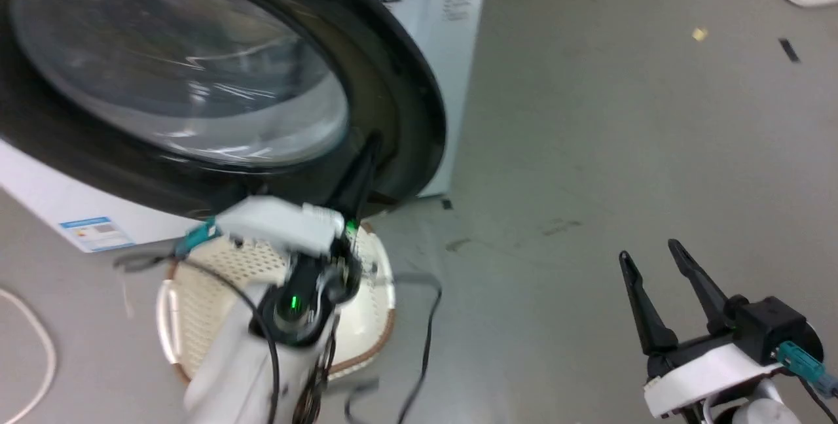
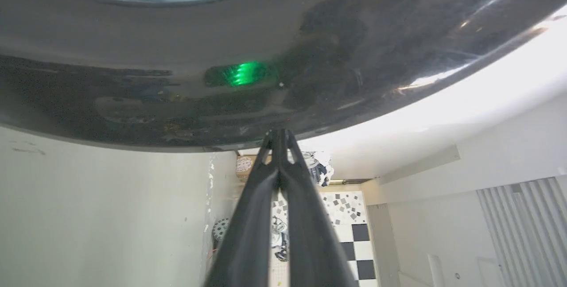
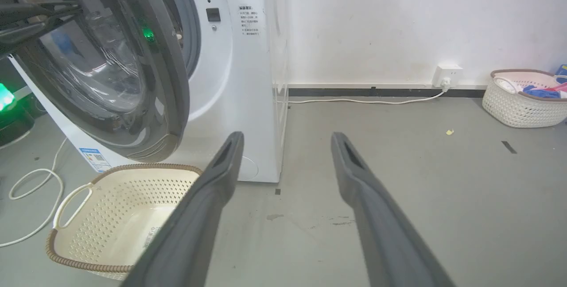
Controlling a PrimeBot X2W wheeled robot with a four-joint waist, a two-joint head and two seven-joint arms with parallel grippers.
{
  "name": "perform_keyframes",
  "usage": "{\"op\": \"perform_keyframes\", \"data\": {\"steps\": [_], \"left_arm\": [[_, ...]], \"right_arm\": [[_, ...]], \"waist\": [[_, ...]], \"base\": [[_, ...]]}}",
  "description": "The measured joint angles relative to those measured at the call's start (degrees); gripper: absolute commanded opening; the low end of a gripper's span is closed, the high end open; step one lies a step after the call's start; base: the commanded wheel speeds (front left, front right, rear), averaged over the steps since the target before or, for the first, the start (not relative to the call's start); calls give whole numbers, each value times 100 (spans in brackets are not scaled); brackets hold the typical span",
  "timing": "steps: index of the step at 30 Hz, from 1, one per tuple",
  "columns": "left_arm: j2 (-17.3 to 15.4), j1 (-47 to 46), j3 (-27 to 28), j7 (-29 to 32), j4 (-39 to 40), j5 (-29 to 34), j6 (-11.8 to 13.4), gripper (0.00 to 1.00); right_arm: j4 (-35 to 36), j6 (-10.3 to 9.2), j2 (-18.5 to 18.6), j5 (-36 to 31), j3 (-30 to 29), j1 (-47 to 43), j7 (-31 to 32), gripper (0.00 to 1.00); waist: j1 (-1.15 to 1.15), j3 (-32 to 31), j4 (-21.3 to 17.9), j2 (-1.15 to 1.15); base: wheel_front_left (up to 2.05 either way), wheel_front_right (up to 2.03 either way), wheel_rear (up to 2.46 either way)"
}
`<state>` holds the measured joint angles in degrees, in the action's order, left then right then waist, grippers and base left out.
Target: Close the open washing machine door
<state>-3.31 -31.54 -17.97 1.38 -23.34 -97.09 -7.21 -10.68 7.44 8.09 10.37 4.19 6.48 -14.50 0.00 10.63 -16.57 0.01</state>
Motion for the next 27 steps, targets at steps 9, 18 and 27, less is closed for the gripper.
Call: {"op": "perform_keyframes", "data": {"steps": [9, 18, 27], "left_arm": [[-1087, 1571, -579, -1147, 1256, 2059, -1, 100], [-1357, 2693, 318, -1610, 1713, 5792, 237, 100], [-656, 3532, 916, -1613, 2416, 8257, 806, 100]], "right_arm": [[135, 0, 84, -71, -42, -413, -25, 100], [283, 0, 43, -129, 4, -694, -25, 100], [313, 0, -19, -140, 104, -879, -26, 100]], "waist": [[-1, -550, 696, 0], [-1, -1003, 1450, 0], [-1, -1203, 1892, 0]], "base": [[0, 0, 0], [0, 0, 0], [0, 0, 0]]}}
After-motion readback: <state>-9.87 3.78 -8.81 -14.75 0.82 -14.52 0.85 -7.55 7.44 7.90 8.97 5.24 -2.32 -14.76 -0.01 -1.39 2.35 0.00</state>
